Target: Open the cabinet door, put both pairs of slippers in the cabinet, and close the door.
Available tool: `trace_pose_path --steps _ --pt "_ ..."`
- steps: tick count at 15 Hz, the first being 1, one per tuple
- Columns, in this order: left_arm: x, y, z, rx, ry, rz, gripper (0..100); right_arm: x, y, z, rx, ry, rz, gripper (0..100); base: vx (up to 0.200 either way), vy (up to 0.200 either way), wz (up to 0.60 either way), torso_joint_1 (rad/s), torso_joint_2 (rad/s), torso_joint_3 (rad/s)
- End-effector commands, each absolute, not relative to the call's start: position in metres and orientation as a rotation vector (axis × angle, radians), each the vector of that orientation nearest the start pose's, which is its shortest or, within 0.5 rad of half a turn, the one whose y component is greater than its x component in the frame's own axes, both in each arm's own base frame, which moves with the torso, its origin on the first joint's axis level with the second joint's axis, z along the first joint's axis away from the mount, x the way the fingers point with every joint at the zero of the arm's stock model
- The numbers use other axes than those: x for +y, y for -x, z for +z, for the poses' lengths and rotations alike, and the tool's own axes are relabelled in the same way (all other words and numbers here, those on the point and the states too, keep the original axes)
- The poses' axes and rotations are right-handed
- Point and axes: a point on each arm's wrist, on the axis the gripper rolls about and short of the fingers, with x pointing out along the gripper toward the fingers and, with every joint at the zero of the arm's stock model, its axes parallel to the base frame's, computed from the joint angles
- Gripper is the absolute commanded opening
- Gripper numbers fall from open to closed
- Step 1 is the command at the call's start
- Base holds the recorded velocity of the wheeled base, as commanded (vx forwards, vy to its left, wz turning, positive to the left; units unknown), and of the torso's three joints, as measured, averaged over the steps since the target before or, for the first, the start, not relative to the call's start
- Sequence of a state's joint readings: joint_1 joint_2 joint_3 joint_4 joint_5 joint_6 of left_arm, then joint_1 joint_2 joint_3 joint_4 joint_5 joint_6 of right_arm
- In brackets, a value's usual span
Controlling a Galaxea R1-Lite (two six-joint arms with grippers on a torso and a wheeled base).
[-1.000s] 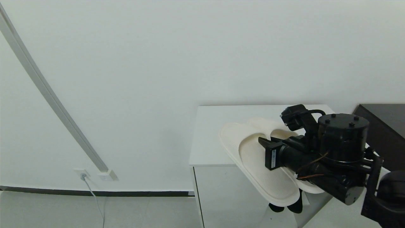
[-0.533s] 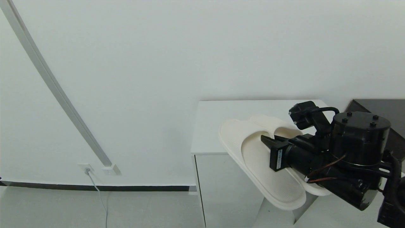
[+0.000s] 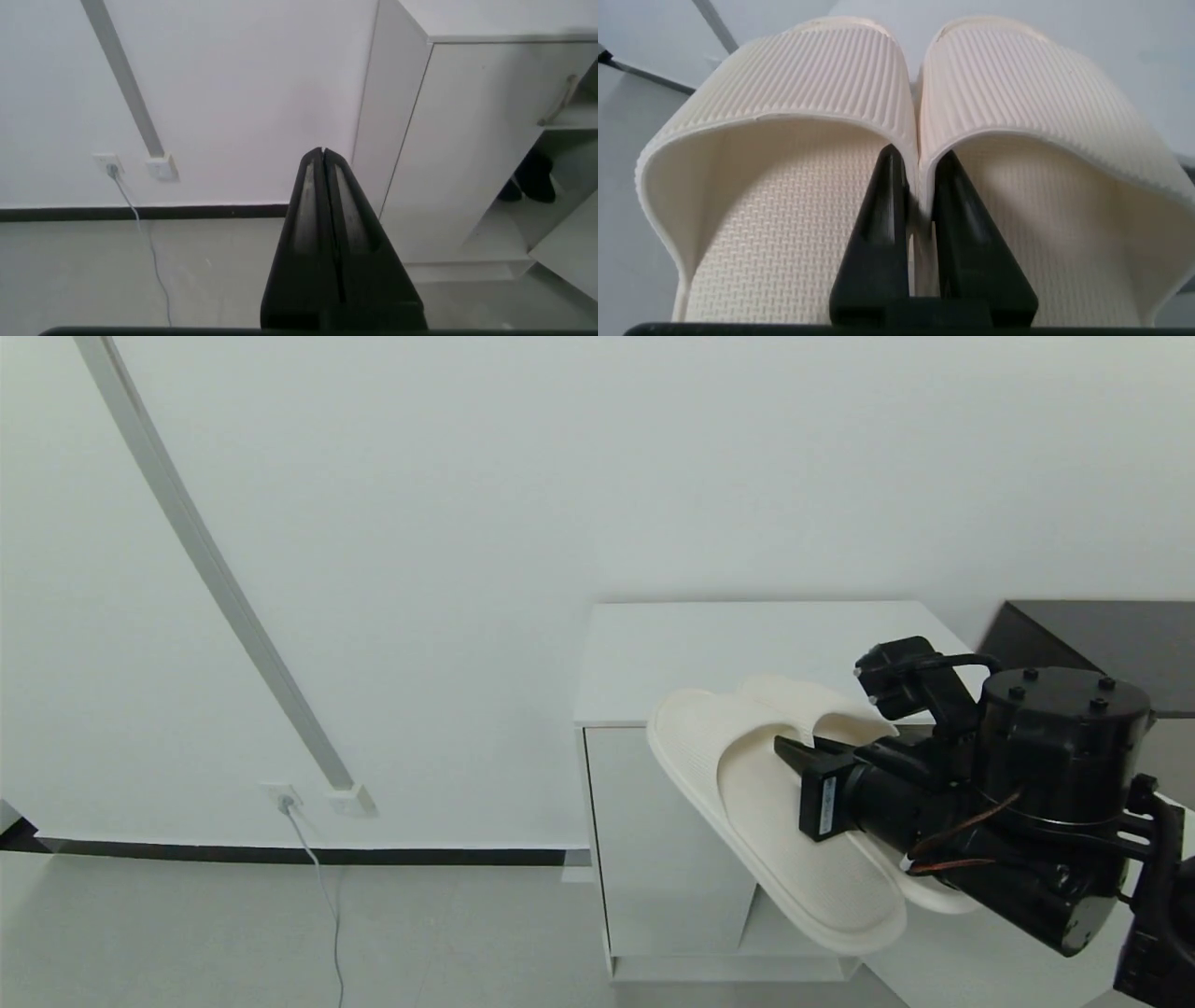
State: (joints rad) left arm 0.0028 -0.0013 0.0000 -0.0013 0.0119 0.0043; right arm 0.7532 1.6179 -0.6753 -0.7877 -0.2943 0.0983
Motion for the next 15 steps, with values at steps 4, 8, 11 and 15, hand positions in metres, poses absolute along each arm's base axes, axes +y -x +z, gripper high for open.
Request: trace_pose_path --steps 4,8,11,15 --pt "0.0002 0.0228 0.0756 -0.001 -0.005 0.017 0 0.1906 -0.2023 0.1787 0.185 0.000 0.475 0 0.000 0.000 0.00 0.000 0.00 0.000" --pt "0.0002 0.0228 0.0756 -0.001 -0.005 0.015 0 0.1936 -0.2043 0.1734 0.198 0.009 0.471 0 0.000 0.000 0.00 0.000 0.00 0.000" --pt "0.0002 0.0228 0.0756 -0.001 -0.005 0.015 0 0.1941 -0.2042 0.1730 0.200 0.010 0.472 0 0.000 0.000 0.00 0.000 0.00 0.000" --pt "0.0002 0.0228 0.0756 -0.001 -0.005 0.017 0 0.1942 -0.2037 0.1732 0.200 0.011 0.472 0 0.000 -0.100 0.00 0.001 0.00 0.004"
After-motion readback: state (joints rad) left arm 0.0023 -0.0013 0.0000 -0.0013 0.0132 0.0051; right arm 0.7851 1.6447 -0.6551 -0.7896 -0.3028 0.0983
